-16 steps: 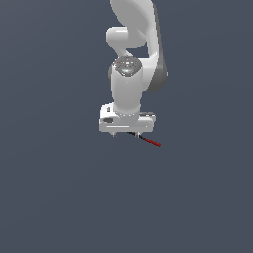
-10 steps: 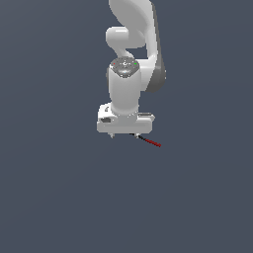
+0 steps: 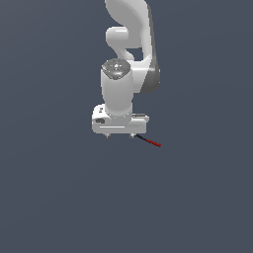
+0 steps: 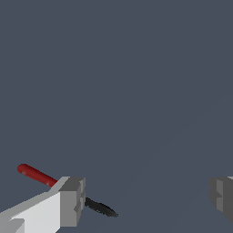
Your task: Pick up the object and move it to a goal position.
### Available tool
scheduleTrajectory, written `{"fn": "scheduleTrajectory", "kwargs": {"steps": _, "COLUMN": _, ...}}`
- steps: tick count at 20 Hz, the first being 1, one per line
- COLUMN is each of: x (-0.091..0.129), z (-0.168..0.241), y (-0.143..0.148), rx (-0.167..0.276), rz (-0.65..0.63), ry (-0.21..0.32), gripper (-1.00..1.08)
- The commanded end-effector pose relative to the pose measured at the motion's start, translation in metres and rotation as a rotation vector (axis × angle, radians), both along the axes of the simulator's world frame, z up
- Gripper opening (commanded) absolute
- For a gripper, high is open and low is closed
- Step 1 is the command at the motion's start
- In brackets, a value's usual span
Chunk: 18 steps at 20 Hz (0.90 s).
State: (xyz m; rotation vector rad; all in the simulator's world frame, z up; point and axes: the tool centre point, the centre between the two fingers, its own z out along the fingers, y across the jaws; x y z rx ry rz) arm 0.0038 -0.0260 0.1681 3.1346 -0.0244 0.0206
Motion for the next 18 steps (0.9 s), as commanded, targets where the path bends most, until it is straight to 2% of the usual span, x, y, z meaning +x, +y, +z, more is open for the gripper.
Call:
{"fn": "scheduleTrajectory", "kwargs": {"steps": 1, "x": -0.001, "z": -0.001, "y": 0.002, "rx": -0.001, "rz": 0.012, "ry": 0.001, "gripper": 1.0}}
{"fn": "scheduleTrajectory", "kwargs": {"steps": 10, "x": -0.01, "z": -0.019, "y": 0.016, "rx": -0.008, "rz": 0.155, "ry": 0.006, "gripper": 1.0}}
{"fn": "scheduleTrajectory", "kwargs": {"steps": 18, "x": -0.029, "z": -0.047, "y": 0.042, "rx": -0.016, "rz": 0.409, "ry": 0.014, "gripper": 1.0}}
